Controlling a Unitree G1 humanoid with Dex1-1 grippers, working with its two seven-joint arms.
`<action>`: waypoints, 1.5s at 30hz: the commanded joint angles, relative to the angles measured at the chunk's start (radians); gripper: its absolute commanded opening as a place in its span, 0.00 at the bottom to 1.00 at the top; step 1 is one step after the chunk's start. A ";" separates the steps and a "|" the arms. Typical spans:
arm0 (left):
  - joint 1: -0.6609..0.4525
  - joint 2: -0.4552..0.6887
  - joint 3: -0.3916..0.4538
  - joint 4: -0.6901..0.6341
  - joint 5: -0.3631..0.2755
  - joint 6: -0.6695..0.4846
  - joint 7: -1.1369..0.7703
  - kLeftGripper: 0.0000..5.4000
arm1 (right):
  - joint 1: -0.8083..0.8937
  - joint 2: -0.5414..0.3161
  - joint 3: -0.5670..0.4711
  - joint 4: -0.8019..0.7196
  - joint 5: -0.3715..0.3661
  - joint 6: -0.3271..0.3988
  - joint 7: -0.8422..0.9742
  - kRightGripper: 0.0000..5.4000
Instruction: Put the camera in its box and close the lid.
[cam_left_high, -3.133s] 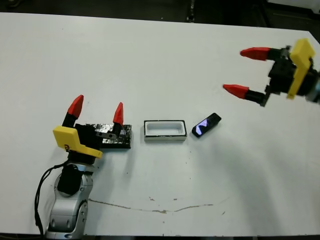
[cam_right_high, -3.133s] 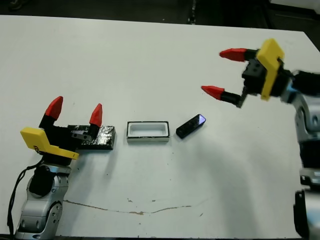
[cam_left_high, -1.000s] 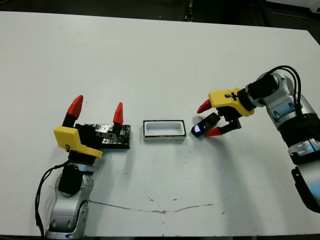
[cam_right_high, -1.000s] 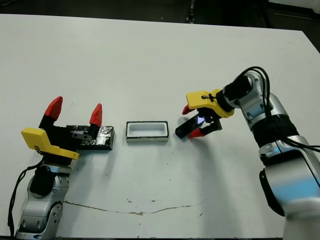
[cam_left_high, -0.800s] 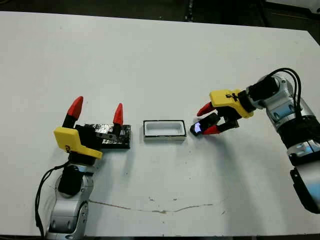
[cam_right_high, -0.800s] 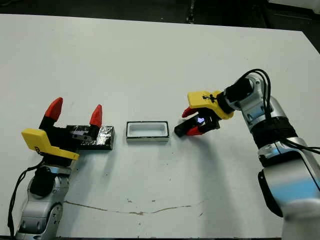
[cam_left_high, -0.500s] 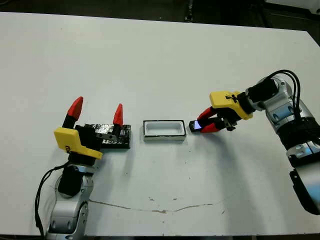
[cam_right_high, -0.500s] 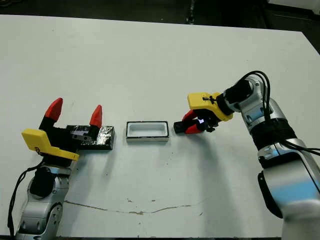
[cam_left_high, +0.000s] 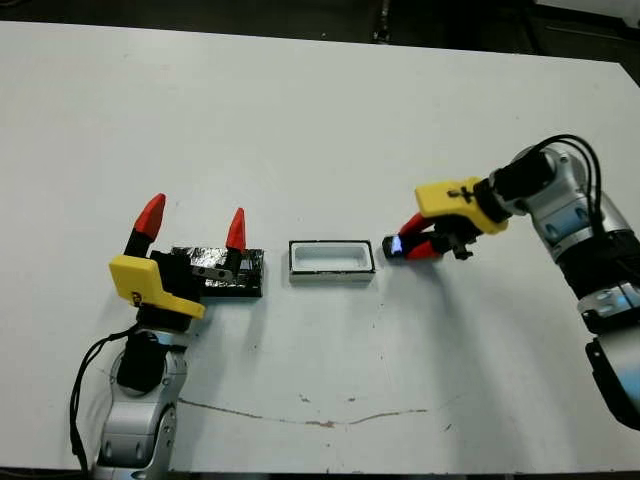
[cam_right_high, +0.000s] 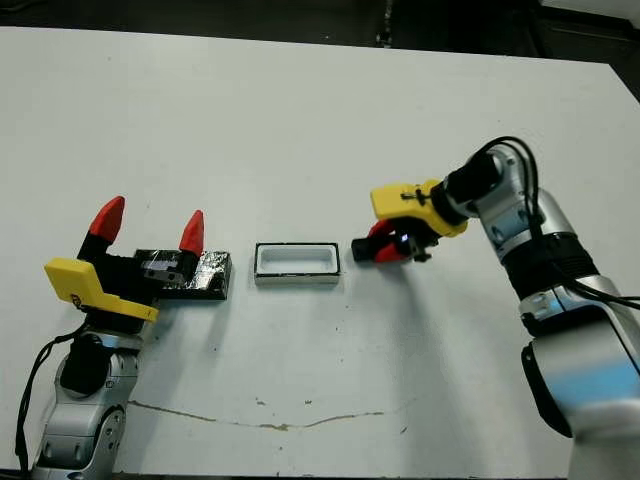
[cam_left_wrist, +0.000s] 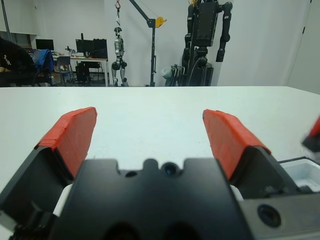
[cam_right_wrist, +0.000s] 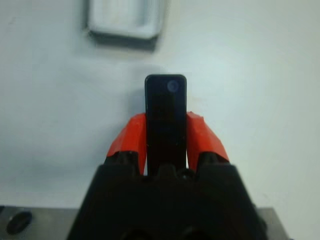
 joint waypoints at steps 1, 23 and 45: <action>0.014 -0.006 -0.006 -0.003 -0.002 0.015 0.005 1.00 | 0.004 0.007 -0.091 -0.046 0.090 0.101 -0.041 0.31; 0.016 -0.011 -0.010 -0.001 -0.002 0.011 0.006 1.00 | 0.097 0.214 -0.050 -0.354 0.300 0.531 -0.207 0.31; 0.016 -0.004 -0.007 0.001 -0.009 0.012 -0.002 1.00 | 0.102 0.207 0.086 -0.381 0.258 0.593 -0.195 0.31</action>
